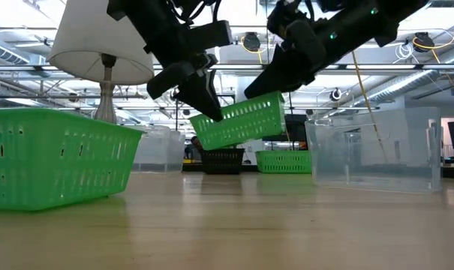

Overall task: Stack baskets by color
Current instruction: Stack the middle green bin on the top green bin

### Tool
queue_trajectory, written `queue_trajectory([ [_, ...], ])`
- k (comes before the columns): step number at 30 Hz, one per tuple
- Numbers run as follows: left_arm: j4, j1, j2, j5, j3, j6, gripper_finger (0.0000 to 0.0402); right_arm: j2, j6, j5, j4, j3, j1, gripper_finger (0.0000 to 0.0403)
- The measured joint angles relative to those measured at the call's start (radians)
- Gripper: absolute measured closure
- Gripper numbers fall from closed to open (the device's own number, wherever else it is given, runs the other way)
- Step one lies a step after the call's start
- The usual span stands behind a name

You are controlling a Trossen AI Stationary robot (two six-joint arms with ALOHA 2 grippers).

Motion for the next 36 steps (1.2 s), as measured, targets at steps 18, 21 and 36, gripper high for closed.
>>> queue_trajectory([
  [18, 0.032, -0.024, 0.000, -0.026, 0.000, -0.005, 0.0372, 0.003, -0.052, -0.063, -0.088, 0.000, -0.022, 0.0374],
  [21, 0.045, -0.026, 0.000, -0.026, 0.000, 0.007, 0.0386, 0.003, -0.051, -0.060, -0.120, 0.000, -0.021, 0.0364],
  [36, 0.078, -0.027, 0.000, -0.026, 0.000, -0.034, 0.0359, 0.003, -0.051, -0.015, -0.123, -0.001, -0.019, 0.0392],
])
